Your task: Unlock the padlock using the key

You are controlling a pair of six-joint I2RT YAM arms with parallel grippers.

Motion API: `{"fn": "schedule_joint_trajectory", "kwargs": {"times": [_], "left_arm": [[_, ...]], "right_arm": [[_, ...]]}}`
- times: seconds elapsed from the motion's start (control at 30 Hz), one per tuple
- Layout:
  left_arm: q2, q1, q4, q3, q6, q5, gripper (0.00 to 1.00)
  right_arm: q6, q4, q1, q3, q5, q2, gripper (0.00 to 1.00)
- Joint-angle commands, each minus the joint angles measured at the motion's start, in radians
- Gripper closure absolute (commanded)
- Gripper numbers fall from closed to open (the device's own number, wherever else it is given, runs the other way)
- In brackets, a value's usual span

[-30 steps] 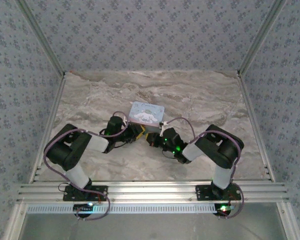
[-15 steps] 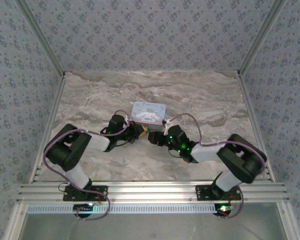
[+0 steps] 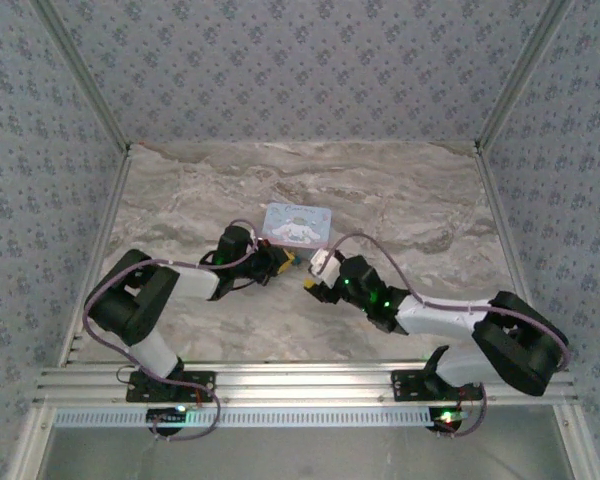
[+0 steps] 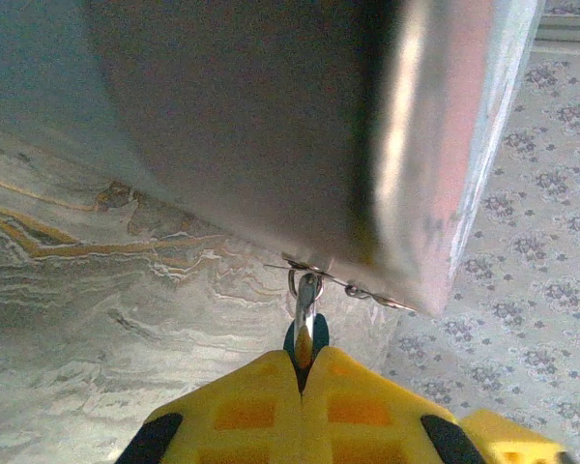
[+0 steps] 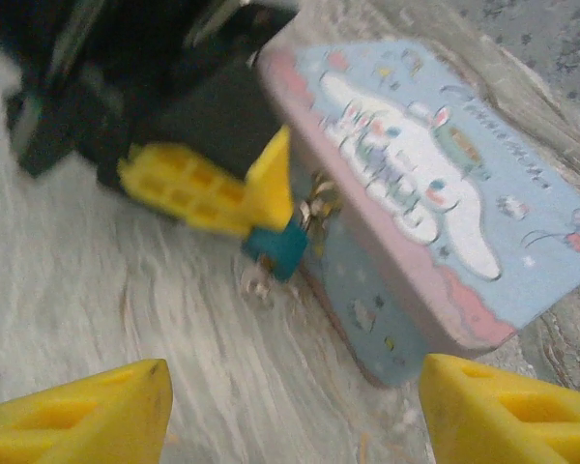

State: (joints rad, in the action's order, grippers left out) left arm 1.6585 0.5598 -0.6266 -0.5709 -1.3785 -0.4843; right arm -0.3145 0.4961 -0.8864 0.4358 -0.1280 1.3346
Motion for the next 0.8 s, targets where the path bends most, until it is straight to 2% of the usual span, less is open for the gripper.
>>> {"fn": "schedule_joint_trajectory", "kwargs": {"times": [0.0,0.23,0.77], "left_arm": [[-0.029,0.008,-0.009,-0.024,-0.013,-0.021,1.0],[-0.016,0.012,-0.01,-0.032,-0.016,-0.027,1.0],[0.004,0.018,-0.012,-0.043,-0.017,-0.039,1.0]], "right_arm": [[-0.244,0.11,-0.042,-0.008,-0.065,0.07,0.31],[-0.268,0.223,-0.065,0.037,-0.119,0.207,0.31],[-0.255,0.266,-0.057,0.102,-0.131,0.32,0.61]]}}
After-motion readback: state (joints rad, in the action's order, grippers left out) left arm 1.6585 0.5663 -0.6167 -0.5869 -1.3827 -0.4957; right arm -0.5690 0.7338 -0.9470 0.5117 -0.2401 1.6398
